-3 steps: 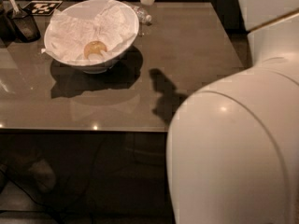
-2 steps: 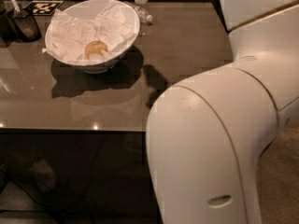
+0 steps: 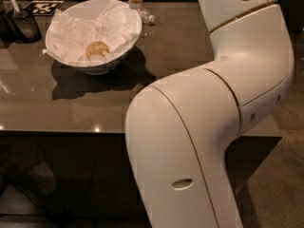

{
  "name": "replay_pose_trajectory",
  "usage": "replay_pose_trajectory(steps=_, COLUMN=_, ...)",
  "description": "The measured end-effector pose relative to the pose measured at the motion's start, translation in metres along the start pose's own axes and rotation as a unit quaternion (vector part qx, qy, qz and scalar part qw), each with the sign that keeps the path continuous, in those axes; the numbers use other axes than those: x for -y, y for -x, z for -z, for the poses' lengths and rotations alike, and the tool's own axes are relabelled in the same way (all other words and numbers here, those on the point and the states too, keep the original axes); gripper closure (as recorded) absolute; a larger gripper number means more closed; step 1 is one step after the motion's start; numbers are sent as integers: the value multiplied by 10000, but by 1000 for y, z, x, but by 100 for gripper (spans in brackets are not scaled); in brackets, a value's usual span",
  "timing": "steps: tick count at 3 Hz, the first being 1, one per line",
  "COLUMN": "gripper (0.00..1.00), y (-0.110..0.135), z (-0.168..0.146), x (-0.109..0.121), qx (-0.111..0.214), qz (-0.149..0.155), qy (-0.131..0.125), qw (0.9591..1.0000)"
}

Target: Pick apple from white bowl

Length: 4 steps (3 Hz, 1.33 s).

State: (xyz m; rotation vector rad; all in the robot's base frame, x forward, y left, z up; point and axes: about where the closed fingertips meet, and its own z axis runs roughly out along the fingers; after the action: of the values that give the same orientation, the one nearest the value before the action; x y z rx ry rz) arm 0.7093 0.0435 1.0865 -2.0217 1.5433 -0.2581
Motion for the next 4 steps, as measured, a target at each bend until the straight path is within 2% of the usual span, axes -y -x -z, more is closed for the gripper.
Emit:
replay_pose_trajectory(steps=2, gripper=0, y=20, z=-21, x=2, qx=-174, qz=408, qy=155, qw=9989)
replay_pose_trajectory(steps=4, gripper=0, y=32, z=-40, x=-2, qx=-290, qz=690, qy=361, qw=9965)
